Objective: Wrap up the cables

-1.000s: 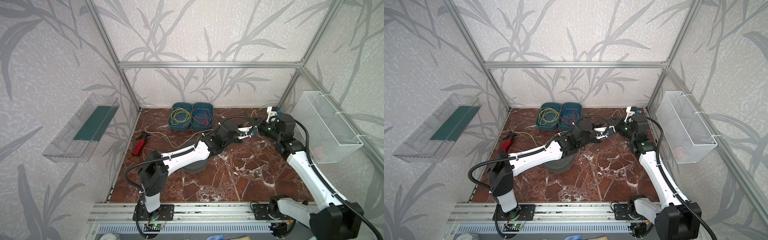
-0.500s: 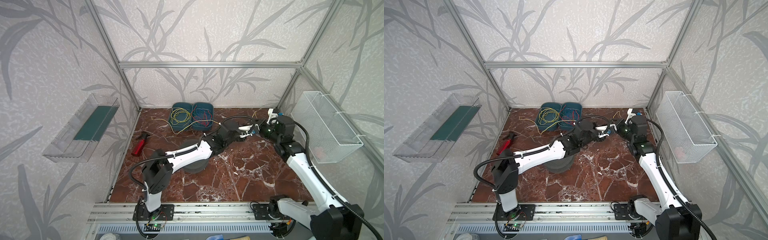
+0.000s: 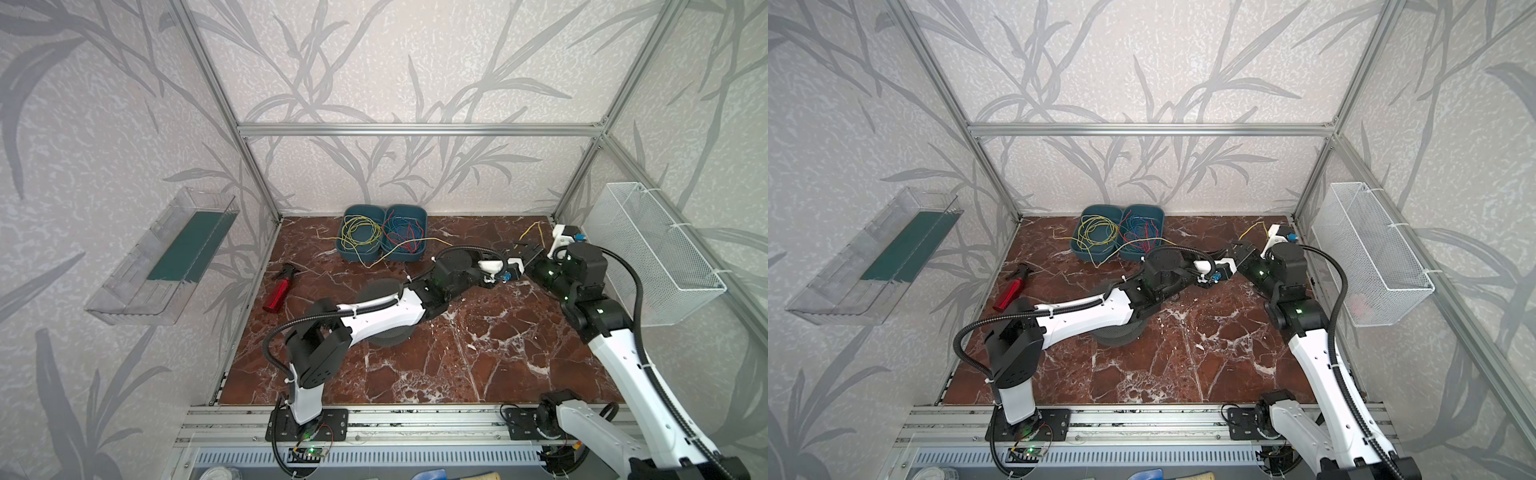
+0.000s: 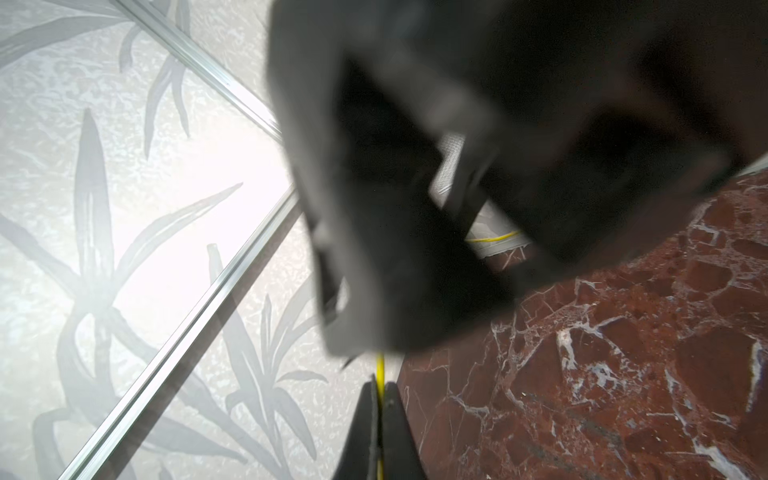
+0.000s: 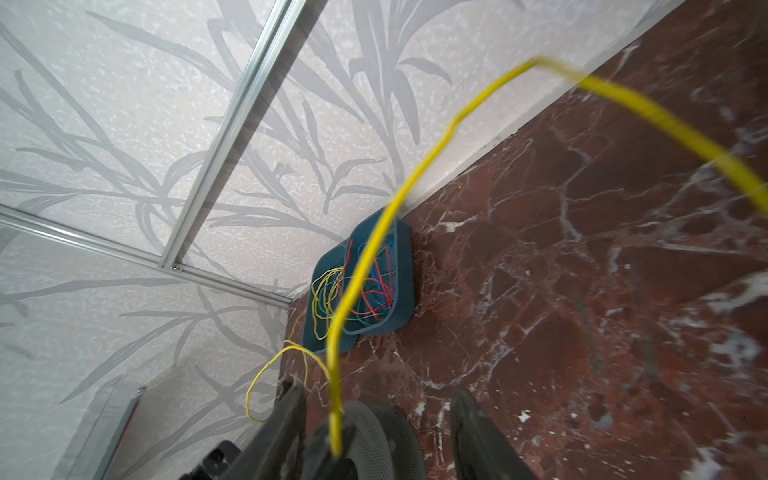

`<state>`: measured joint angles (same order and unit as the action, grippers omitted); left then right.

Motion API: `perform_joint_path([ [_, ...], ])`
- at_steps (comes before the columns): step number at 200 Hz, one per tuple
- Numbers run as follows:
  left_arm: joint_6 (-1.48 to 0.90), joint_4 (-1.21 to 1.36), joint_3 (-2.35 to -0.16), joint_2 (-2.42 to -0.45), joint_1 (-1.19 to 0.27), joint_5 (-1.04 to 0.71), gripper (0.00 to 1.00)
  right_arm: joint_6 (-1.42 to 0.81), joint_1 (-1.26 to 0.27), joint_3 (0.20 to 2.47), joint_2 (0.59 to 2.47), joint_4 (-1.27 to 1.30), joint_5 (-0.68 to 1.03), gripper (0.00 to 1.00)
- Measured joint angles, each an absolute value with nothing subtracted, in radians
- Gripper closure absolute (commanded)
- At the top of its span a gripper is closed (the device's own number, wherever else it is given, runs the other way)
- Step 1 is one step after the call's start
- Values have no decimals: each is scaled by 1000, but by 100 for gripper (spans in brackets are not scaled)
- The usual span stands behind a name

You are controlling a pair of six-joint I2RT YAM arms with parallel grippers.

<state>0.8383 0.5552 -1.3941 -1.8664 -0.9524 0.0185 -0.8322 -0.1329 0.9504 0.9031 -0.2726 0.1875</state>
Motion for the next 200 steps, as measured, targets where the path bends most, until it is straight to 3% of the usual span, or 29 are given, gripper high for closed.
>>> perform_joint_path([
  [41, 835, 584, -1308, -1866, -822, 117, 100, -759, -63, 964, 797, -374, 192, 54],
  [76, 834, 624, -1254, -1855, -812, 125, 100, -706, -23, 966, 802, -434, 203, 58],
  [148, 808, 683, -1159, -1741, -814, 57, 100, -741, 160, 945, 1132, -296, 446, 48],
  [200, 801, 693, -1135, -1708, -814, 24, 100, -809, 169, 925, 1242, -155, 591, 46],
])
